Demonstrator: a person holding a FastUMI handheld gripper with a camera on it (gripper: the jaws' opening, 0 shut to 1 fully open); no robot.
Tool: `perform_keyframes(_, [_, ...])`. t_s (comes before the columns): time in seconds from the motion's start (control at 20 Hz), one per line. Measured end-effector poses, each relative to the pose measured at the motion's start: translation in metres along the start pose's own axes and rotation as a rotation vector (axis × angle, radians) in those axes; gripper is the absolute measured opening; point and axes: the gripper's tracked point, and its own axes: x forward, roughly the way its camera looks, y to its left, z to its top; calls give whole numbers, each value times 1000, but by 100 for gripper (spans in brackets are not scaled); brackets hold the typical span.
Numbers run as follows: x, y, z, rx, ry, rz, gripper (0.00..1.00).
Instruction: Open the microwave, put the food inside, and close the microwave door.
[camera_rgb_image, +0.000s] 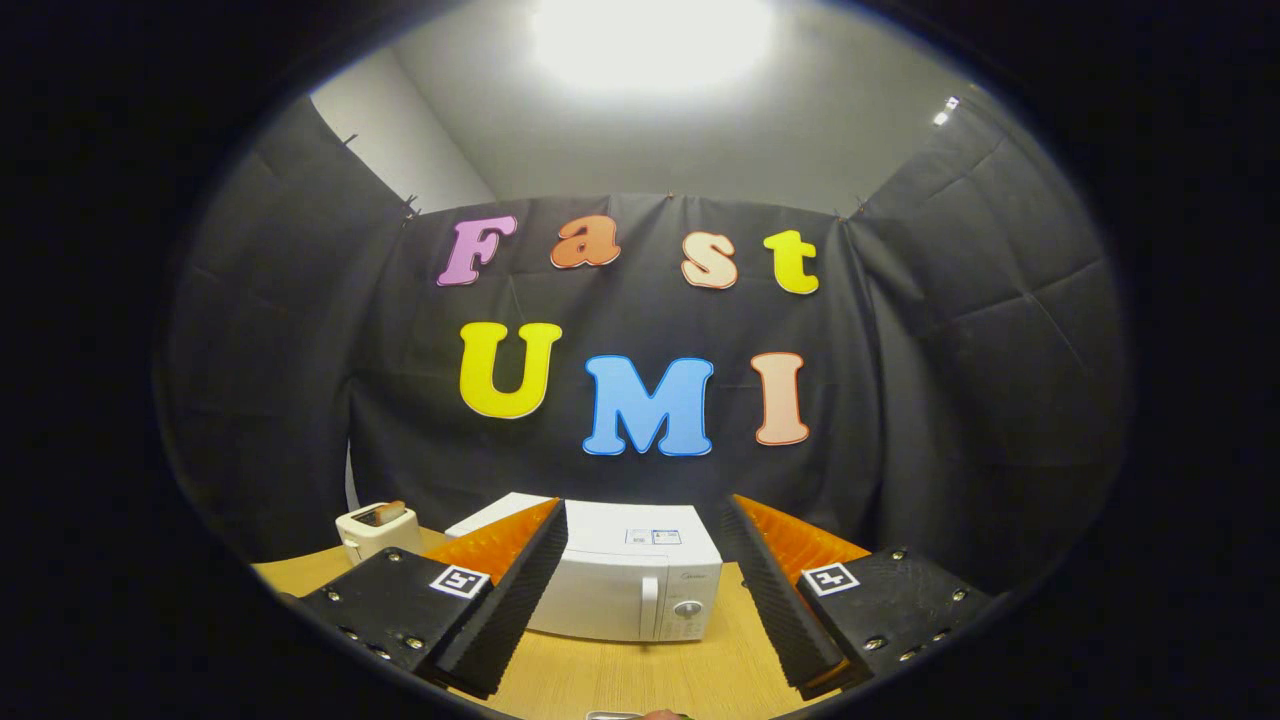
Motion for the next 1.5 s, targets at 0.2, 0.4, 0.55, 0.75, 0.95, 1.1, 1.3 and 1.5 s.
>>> perform_keyframes(0.2, [13,0,-8,7,24,8,98])
perform_keyframes(0.4, [31,1,-23,-1,48,19,98])
perform_keyframes(0.55, [47,3,-36,-23,67,30,98])
perform_keyframes(0.75, [71,6,-53,-21,92,50,98])
perform_keyframes(0.95, [94,6,-71,-27,119,57,98])
perform_keyframes(1.1, [113,6,-92,-36,143,59,98])
perform_keyframes(1.3, [139,2,-122,-51,168,54,98])
perform_keyframes(1.5, [158,0,-161,-46,229,43,98])
